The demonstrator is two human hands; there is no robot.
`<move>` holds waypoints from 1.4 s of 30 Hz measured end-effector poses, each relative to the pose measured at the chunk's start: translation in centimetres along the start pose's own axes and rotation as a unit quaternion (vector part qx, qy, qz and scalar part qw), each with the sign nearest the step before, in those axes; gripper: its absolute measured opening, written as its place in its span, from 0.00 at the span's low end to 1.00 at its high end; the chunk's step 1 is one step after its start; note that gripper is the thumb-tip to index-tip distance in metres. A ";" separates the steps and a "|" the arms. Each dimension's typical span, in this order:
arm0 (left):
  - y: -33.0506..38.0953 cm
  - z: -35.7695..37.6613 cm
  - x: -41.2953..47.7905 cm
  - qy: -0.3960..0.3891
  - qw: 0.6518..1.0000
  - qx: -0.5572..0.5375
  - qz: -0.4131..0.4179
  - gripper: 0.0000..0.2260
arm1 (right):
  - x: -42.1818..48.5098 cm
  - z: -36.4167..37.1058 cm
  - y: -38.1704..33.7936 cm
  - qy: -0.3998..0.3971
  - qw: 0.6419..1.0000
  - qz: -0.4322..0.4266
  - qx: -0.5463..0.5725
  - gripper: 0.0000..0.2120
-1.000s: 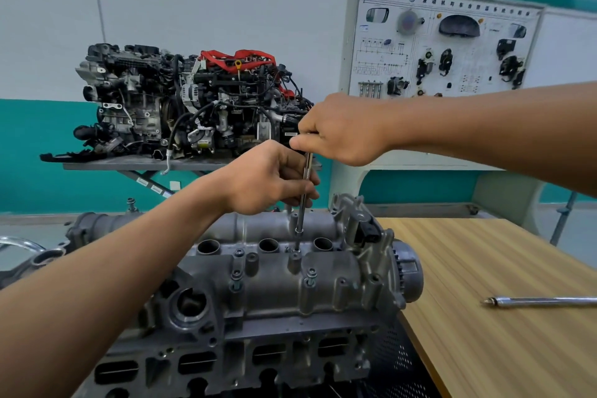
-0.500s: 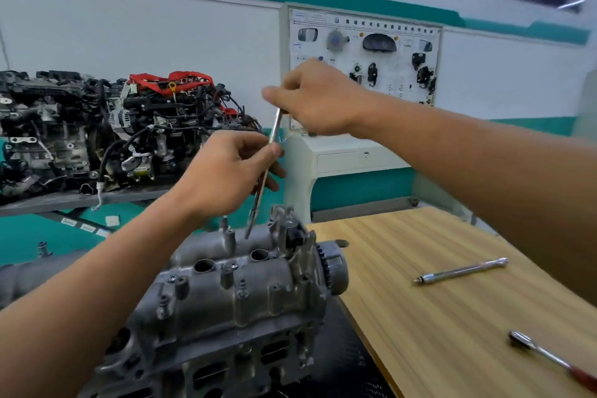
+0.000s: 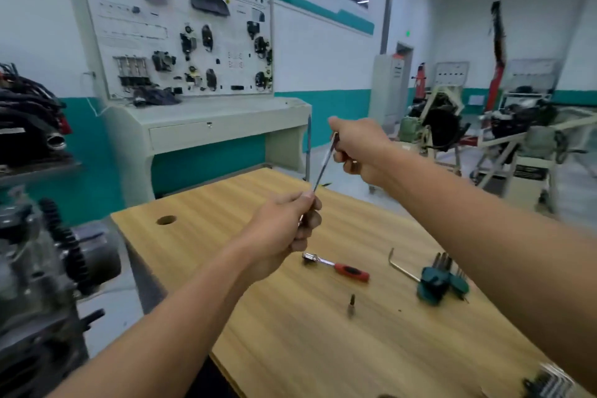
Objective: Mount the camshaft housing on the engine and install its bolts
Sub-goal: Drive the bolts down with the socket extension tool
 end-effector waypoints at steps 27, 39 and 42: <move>-11.8 2.4 6.1 -0.199 0.797 0.570 -0.006 0.14 | 3.4 -5.7 11.6 0.050 0.993 -0.040 -0.103 0.21; -11.9 4.3 5.2 -0.254 0.750 0.609 0.050 0.18 | 1.0 -4.6 10.6 0.002 0.987 -0.097 -0.125 0.24; -11.0 5.4 4.7 -0.277 0.732 0.618 0.068 0.26 | 0.9 -5.2 10.2 0.009 0.987 -0.105 -0.121 0.22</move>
Point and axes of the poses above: each hand's wrist, its own x-axis towards the middle knuckle, its own z-axis out of the palm, y = z × x, the point moved 10 cm from there along x, towards the middle knuckle, and after that the axes turned 8 degrees about z, right-handed, at the moved point
